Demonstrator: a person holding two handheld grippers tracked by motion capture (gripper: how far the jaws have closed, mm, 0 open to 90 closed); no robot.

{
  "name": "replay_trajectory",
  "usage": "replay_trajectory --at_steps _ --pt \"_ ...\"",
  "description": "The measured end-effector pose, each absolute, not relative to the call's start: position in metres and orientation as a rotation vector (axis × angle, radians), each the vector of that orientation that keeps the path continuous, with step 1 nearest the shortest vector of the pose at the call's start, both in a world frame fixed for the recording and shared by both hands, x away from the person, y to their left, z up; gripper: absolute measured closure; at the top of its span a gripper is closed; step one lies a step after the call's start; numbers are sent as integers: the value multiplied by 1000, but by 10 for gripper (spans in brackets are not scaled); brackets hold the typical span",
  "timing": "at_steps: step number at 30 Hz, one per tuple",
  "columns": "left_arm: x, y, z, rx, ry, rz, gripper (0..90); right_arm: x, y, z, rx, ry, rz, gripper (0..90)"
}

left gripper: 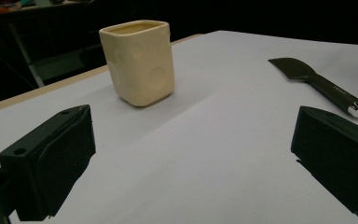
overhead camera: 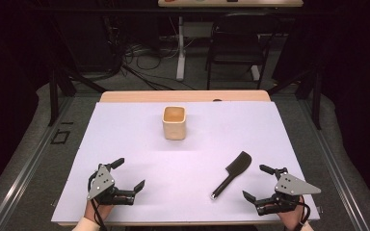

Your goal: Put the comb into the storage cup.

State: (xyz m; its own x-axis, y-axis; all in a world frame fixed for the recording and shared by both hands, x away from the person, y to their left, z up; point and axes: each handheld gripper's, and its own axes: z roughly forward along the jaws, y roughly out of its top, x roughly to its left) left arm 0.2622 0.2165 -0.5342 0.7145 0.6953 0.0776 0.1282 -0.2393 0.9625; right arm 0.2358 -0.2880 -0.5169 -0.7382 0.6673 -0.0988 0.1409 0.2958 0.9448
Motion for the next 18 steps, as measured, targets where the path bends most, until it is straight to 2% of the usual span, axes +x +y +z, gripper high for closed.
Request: replay_trajectory --at_steps 18 --pt "263 216 -535 1790 642 619 0 242 -276 -517 732 2131 1443 0"
